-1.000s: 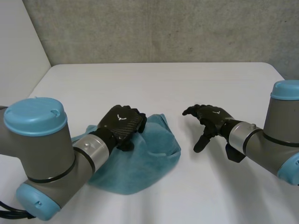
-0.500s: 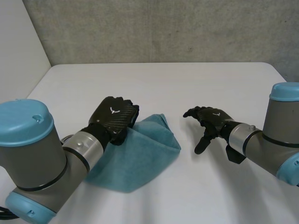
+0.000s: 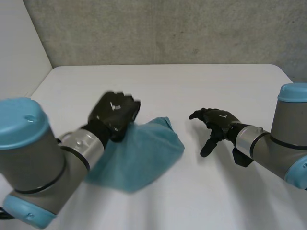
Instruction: Fold the laundry
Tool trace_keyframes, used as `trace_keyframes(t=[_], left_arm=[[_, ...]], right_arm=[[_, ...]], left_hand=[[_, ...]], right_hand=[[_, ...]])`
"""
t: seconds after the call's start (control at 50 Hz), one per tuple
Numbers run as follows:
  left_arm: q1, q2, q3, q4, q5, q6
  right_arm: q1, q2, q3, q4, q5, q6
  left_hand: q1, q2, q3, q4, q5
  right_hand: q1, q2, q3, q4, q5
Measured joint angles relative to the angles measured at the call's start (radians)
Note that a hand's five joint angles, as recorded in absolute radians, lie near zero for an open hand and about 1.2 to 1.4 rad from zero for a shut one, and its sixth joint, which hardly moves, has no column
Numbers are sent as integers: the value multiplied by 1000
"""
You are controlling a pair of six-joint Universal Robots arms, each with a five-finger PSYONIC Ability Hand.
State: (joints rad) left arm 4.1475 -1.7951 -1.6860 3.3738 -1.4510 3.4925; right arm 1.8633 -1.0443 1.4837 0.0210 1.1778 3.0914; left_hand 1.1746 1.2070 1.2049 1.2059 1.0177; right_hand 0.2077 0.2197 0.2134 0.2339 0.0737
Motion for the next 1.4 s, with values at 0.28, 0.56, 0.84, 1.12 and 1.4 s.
trace_keyframes(t=[0.28, 0.56, 0.84, 1.12, 1.4], left_arm=[[6, 359, 49, -4, -1, -12], [12, 448, 15, -36, -1, -7], [83, 470, 0, -35, 2, -12], [180, 361, 145, 76, 5, -62], [178, 125, 514, 227, -75, -122]], right_arm=[[37, 91, -111, 41, -57, 29], [176, 244, -301, -76, -75, 359], [258, 384, -480, -120, -102, 524], [150, 185, -603, -154, 31, 497], [69, -263, -409, -515, 176, 310]], left_hand=[[8, 10, 11, 11, 8], [8, 11, 11, 11, 8], [8, 11, 11, 11, 8], [13, 11, 12, 11, 8], [13, 11, 12, 11, 8]], right_hand=[[0, 0, 0, 0, 0], [0, 0, 0, 0, 0], [566, 674, 670, 633, 577], [762, 960, 967, 956, 877], [762, 960, 968, 957, 877]])
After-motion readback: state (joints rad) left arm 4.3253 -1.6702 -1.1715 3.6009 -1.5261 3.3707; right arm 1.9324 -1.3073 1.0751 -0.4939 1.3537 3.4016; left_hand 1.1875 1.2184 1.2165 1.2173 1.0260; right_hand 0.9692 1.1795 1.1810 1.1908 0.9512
